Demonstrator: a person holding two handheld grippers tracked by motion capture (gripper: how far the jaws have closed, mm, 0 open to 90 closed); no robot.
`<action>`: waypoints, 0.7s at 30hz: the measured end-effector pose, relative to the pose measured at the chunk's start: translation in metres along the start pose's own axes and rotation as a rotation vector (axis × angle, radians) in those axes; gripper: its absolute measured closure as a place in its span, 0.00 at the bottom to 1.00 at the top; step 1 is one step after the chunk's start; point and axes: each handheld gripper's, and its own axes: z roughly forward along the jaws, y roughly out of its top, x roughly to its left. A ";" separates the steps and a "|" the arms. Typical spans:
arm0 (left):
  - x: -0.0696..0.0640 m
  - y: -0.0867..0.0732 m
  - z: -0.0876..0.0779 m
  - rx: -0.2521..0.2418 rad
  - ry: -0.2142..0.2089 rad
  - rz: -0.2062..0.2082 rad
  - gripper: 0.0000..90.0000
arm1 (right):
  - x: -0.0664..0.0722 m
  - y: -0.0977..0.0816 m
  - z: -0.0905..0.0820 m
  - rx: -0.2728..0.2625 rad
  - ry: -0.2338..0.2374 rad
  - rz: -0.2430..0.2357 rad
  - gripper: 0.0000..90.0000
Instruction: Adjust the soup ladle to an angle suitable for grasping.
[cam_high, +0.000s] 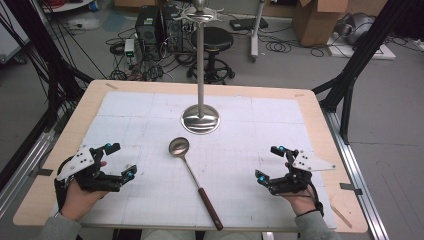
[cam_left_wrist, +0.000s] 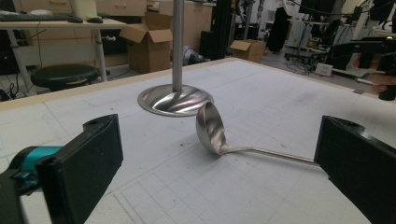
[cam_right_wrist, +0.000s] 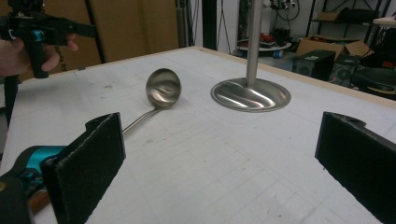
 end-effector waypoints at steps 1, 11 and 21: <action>0.000 0.000 0.000 0.002 0.000 0.001 0.02 | 0.003 0.001 0.002 -0.001 0.006 0.000 0.01; 0.004 -0.001 0.002 0.034 0.002 -0.044 0.02 | 0.015 0.006 0.016 -0.005 0.057 0.037 0.38; 0.002 0.001 0.005 0.026 0.011 -0.036 0.02 | 0.035 0.005 0.045 0.113 0.123 0.040 1.00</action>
